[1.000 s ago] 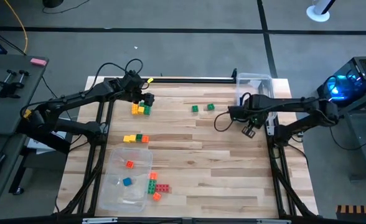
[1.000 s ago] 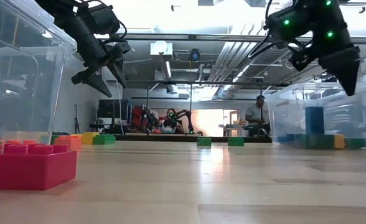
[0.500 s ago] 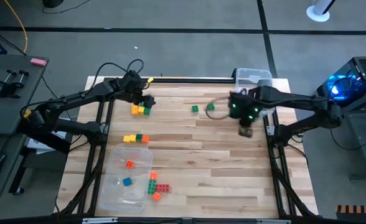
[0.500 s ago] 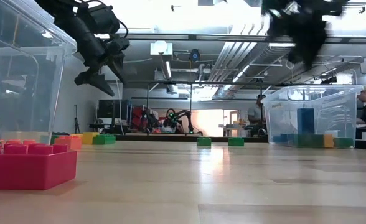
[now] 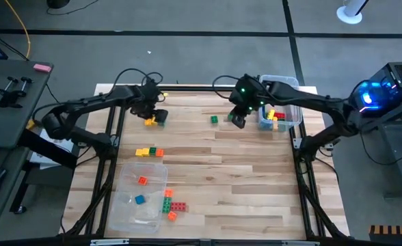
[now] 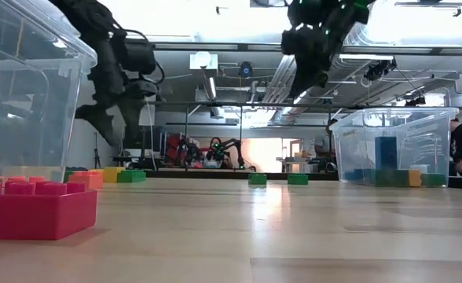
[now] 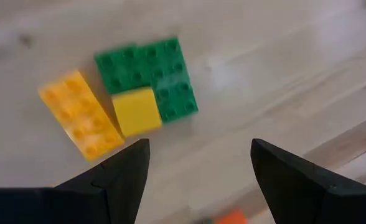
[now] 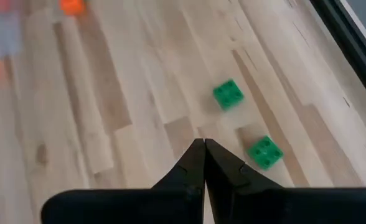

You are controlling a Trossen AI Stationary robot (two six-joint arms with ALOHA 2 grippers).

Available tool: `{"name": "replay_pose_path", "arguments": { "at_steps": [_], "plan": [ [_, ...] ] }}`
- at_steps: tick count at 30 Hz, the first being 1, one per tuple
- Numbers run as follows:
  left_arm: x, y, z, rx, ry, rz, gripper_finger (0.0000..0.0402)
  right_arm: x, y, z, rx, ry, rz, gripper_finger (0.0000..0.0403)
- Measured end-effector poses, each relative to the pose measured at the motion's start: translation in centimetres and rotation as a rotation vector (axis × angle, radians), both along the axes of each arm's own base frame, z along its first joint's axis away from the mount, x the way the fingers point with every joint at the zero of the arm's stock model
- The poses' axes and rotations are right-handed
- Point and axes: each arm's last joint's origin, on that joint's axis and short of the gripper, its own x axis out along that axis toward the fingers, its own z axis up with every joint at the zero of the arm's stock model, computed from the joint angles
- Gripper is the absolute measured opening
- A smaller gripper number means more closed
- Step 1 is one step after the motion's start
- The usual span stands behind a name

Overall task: Sort blocks by size
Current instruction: Put the large yellow game piece into the right transparent bin

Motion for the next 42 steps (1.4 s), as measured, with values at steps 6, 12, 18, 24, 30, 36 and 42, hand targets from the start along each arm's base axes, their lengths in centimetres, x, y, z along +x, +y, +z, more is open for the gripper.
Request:
{"name": "replay_pose_path", "arguments": {
  "at_steps": [6,12,18,24,30,36,42],
  "plan": [
    [-0.7,-0.3,-0.2,0.078,0.211,0.19,0.0266,0.3,-1.5,-1.3,-0.016,0.041,0.014,0.0],
    [-1.4,1.2,-0.9,0.139,0.179,0.39,0.0266,0.5,-2.3,-2.1,-0.025,0.055,0.056,0.0],
    [-3.3,1.7,-3.0,0.079,0.197,0.478,0.0266,0.7,-2.6,-2.5,0.014,0.044,0.087,0.0],
    [-3.4,2.5,-3.6,0.087,0.124,0.479,0.0266,1.0,-2.7,-2.3,-0.028,0.008,0.118,0.0],
    [-3.3,2.9,-5.0,0.049,0.182,0.443,0.0266,1.1,-2.8,-2.2,-0.037,-0.007,0.117,0.0],
    [-2.8,3.4,-6.6,0.028,0.214,0.439,0.0266,1.1,-2.8,-2.2,-0.035,-0.007,0.115,0.0],
    [-2.6,3.6,-7.7,-0.003,0.269,0.396,0.0261,1.1,-2.8,-2.2,-0.035,-0.005,0.116,0.0]
  ]
}}
